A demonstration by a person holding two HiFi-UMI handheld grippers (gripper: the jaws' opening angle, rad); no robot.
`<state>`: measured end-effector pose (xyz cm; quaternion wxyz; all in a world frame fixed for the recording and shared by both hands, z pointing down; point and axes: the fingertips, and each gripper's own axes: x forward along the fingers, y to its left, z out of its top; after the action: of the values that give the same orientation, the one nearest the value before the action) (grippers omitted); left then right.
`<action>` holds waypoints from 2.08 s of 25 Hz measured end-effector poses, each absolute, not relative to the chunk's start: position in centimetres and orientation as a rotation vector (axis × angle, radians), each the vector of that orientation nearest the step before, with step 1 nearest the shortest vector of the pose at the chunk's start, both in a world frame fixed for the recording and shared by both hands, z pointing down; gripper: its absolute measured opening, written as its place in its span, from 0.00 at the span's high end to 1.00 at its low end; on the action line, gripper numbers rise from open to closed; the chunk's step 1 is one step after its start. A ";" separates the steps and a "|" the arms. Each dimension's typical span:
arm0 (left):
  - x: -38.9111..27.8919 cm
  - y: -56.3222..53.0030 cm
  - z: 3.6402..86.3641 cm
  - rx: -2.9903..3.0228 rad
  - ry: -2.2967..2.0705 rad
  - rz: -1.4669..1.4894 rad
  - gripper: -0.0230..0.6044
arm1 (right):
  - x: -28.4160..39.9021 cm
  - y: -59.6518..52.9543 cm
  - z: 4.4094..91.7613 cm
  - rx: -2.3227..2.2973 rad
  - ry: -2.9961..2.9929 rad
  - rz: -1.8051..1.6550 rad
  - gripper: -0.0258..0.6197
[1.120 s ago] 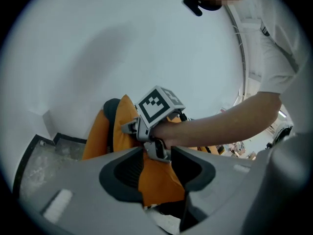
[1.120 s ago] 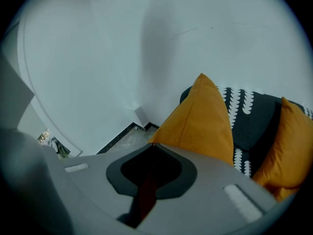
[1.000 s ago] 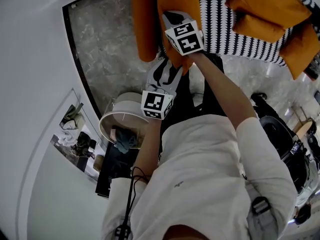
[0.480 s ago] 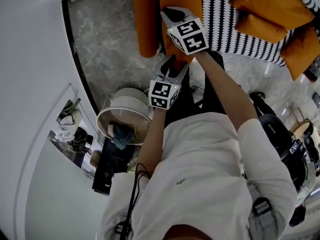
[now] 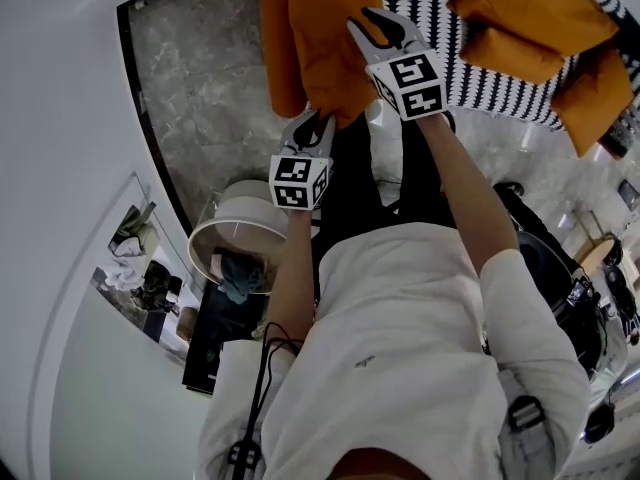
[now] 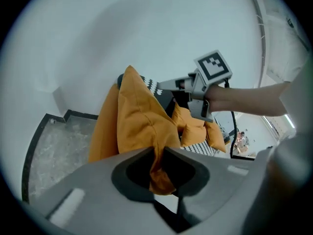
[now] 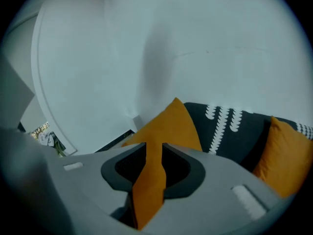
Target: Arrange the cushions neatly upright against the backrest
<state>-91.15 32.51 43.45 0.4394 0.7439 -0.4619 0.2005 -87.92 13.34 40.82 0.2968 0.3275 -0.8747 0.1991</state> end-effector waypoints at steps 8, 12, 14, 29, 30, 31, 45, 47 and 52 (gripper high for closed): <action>-95.6 30.9 43.9 1.822 -1.227 0.487 0.89 | -81.2 18.5 48.7 0.862 -2.063 0.670 0.78; -96.3 30.6 43.8 1.831 -1.239 0.498 0.90 | -82.7 23.1 50.9 0.727 -2.023 0.705 0.80; -96.5 30.1 43.4 1.840 -1.256 0.492 0.90 | -83.9 24.7 51.5 0.682 -2.021 0.709 0.80; -100.3 28.6 43.5 1.801 -1.388 0.506 0.87 | -88.6 25.2 52.4 0.577 -1.998 0.721 0.85; -100.3 28.7 43.4 1.805 -1.404 0.504 0.86 | -88.4 25.1 52.4 0.586 -1.996 0.726 0.84; -100.4 28.8 43.2 1.808 -1.420 0.502 0.84 | -88.3 25.0 52.3 0.597 -1.995 0.727 0.82; -100.4 30.8 39.9 1.826 -1.493 0.549 0.75 | -86.5 24.1 48.0 0.633 -2.050 0.648 0.70; -100.0 30.6 38.7 1.847 -1.494 0.532 0.75 | -86.3 23.9 46.8 0.639 -2.067 0.636 0.70; -98.4 29.4 35.7 1.915 -1.490 0.491 0.75 | -85.8 23.1 43.3 0.658 -2.118 0.582 0.70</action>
<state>-98.39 29.43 35.68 0.3267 0.7311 -0.5689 0.1875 -85.76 23.14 43.30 0.4118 0.2616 -0.8417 0.2313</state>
